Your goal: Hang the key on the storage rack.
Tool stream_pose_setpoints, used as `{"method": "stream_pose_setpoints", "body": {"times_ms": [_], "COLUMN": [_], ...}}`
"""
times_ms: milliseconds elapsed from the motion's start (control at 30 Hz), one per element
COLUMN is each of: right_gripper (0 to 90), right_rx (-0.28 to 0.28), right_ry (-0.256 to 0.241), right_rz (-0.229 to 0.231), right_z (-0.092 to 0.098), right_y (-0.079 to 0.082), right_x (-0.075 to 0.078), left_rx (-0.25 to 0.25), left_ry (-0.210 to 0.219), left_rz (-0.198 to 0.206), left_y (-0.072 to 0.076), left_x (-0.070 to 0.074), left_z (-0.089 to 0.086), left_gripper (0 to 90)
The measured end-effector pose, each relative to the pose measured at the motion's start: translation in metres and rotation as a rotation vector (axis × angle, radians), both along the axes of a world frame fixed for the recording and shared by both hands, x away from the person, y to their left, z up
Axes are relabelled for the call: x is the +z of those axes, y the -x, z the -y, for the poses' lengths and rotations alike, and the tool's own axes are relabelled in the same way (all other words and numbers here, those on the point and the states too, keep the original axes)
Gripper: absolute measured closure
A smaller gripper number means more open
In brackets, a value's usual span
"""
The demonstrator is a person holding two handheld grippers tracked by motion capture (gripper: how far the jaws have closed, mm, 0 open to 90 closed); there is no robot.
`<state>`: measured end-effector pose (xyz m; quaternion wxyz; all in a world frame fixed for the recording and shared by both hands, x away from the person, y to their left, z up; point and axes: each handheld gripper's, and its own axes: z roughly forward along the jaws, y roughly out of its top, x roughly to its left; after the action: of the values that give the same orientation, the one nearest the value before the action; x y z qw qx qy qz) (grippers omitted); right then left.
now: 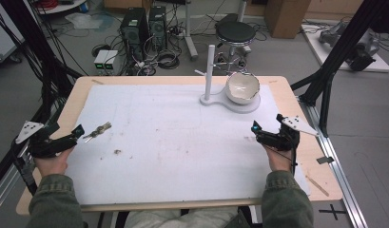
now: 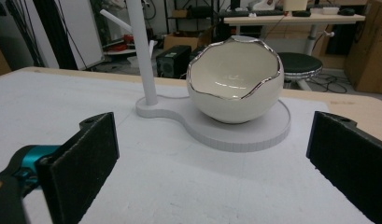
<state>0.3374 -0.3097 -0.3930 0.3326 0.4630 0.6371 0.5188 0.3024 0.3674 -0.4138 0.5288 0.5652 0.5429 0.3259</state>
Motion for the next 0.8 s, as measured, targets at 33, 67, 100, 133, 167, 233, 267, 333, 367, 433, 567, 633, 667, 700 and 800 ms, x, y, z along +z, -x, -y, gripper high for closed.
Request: {"method": "stream_pose_setpoints", "body": {"times_ms": [33, 67, 100, 133, 167, 233, 267, 333, 367, 433, 567, 633, 667, 700, 800], "right_gripper": [1.3, 1.3, 1.3, 1.3, 1.3, 1.3, 1.3, 1.3, 1.3, 1.3, 1.3, 1.3, 1.3, 1.3, 1.3], "right_rx": [0.000, 0.001, 0.007, 0.007, 0.006, 0.011, 0.010, 0.011, 0.011, 0.011, 0.014, 0.011, 0.008, 0.006, 0.004], "right_ry": [0.000, 0.002, 0.001, 0.001, 0.007, 0.003, 0.004, 0.002, 0.004, 0.003, 0.000, -0.003, -0.009, -0.010, -0.009], "right_rz": [0.000, 0.000, -0.005, -0.005, -0.003, -0.003, -0.004, -0.003, -0.002, -0.006, -0.006, -0.005, -0.009, -0.012, -0.013], "right_z": [0.0000, 0.0000, 0.0002, 0.0002, 0.0003, 0.0006, 0.0004, 0.0004, 0.0003, -0.0001, 0.0002, 0.0014, 0.0018, 0.0020, 0.0023], "right_y": [0.0000, -0.0003, -0.0005, -0.0005, 0.0001, 0.0000, 0.0003, 0.0003, 0.0001, 0.0003, 0.0004, 0.0003, 0.0004, 0.0004, 0.0006], "right_x": [0.0000, -0.0004, -0.0007, -0.0007, -0.0009, -0.0011, -0.0012, -0.0012, -0.0014, -0.0015, -0.0018, -0.0023, -0.0025, -0.0027, -0.0029], "left_rx": [0.000, -0.001, -0.002, -0.002, -0.002, -0.005, -0.004, -0.005, -0.004, -0.004, -0.008, -0.011, -0.011, -0.013, -0.015], "left_ry": [0.000, -0.001, -0.001, 0.000, 0.001, 0.002, 0.001, -0.002, -0.005, -0.001, 0.007, 0.010, 0.011, 0.005, 0.009], "left_rz": [0.000, 0.001, 0.001, 0.000, 0.000, -0.001, -0.001, -0.002, -0.002, -0.003, -0.021, -0.023, -0.023, -0.025, -0.026], "left_y": [0.0000, 0.0000, 0.0001, 0.0002, 0.0003, 0.0003, 0.0003, 0.0003, 0.0004, 0.0000, -0.0027, -0.0028, -0.0028, -0.0021, -0.0018], "left_x": [0.0000, 0.0000, 0.0002, 0.0003, 0.0002, 0.0003, 0.0002, 0.0002, 0.0002, 0.0000, -0.0027, -0.0027, -0.0026, -0.0023, -0.0027], "left_z": [0.0000, 0.0002, 0.0003, 0.0004, 0.0007, 0.0007, 0.0008, 0.0010, 0.0010, 0.0009, 0.0002, 0.0005, 0.0009, 0.0015, 0.0017], "left_gripper": [1.7, 1.7, 1.7, 1.7, 1.7, 1.7, 1.7, 1.7, 1.7, 1.7, 1.7, 1.7, 1.7, 1.7, 1.7]}}
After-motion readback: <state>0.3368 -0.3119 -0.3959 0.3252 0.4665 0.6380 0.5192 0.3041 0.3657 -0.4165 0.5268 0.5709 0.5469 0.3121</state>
